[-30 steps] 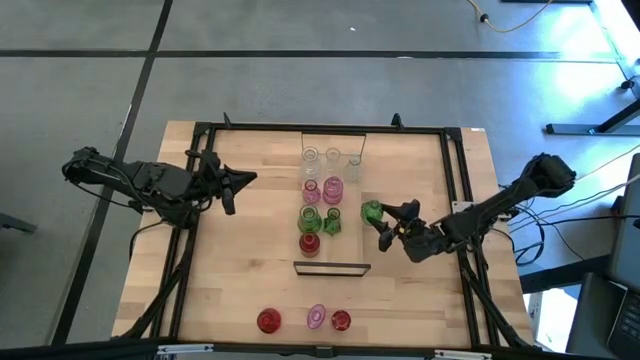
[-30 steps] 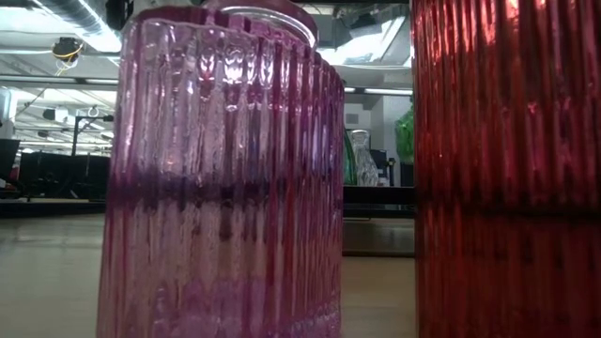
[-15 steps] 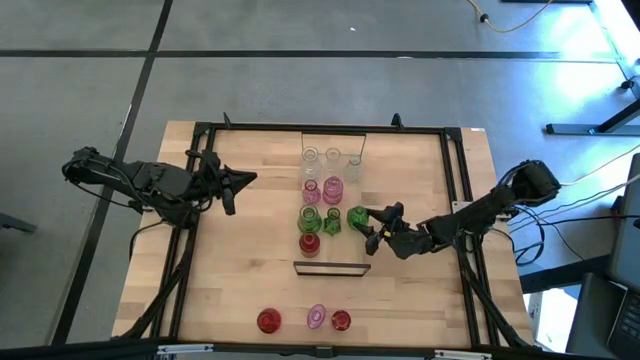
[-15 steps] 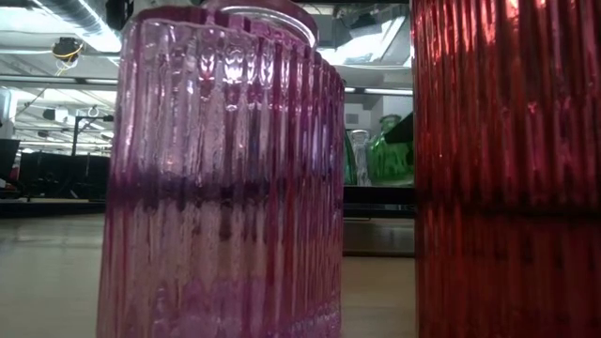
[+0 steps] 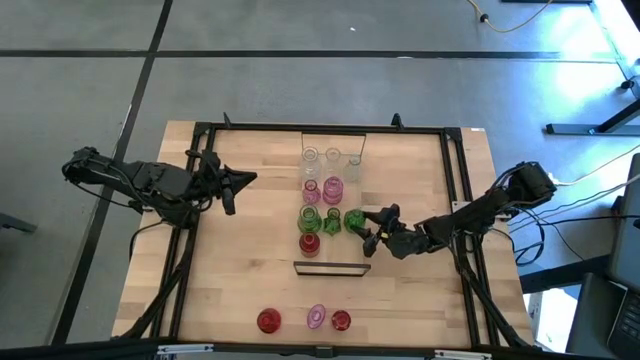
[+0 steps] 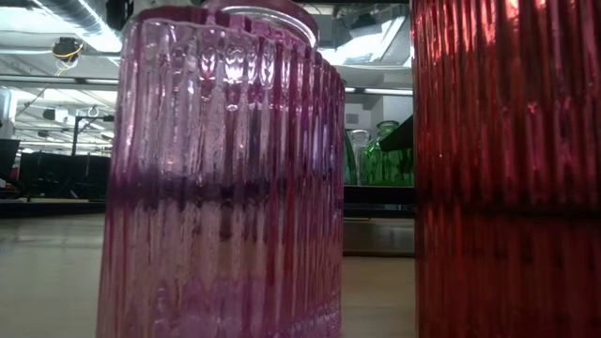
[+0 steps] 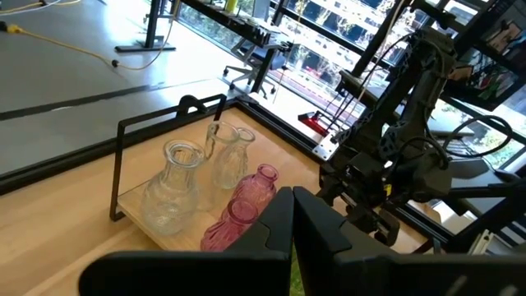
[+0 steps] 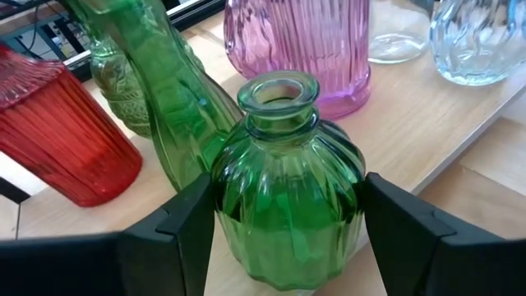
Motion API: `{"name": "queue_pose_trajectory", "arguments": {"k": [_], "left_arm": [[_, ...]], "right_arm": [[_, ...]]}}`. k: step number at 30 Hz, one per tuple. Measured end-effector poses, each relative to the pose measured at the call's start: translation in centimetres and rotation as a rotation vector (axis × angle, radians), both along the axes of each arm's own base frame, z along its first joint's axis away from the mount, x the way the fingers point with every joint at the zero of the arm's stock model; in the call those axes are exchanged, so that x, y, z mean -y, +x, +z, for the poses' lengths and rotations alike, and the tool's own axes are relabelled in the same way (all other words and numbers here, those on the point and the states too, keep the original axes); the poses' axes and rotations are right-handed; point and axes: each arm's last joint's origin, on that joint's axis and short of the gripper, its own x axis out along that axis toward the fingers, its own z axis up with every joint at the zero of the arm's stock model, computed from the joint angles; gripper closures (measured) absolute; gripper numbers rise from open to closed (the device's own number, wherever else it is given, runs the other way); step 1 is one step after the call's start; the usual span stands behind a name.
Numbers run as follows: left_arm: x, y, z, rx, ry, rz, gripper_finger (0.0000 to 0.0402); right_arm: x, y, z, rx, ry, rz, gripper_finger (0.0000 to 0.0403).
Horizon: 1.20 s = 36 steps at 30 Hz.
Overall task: Sort vases onto shelf
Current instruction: Put the green vase on the shelf aligned with the other green vases
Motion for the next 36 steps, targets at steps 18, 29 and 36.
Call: {"name": "queue_pose_trajectory", "arguments": {"k": [18, 29, 36], "left_arm": [[-0.02, -0.02, -0.05, -0.006, 0.002, 0.003, 0.0401], [0.00, -0.02, -0.05, -0.006, 0.001, -0.002, 0.0401], [0.00, -0.01, -0.06, -0.006, 0.000, -0.003, 0.0401]], "right_arm": [[0.47, 0.35, 0.03, -0.022, 0.006, 0.055, 0.0139], [0.34, 0.36, 0.02, -0.024, 0.022, 0.080, 0.0122], [0.29, 0.39, 0.04, -0.023, 0.032, 0.094, 0.0121]]}}
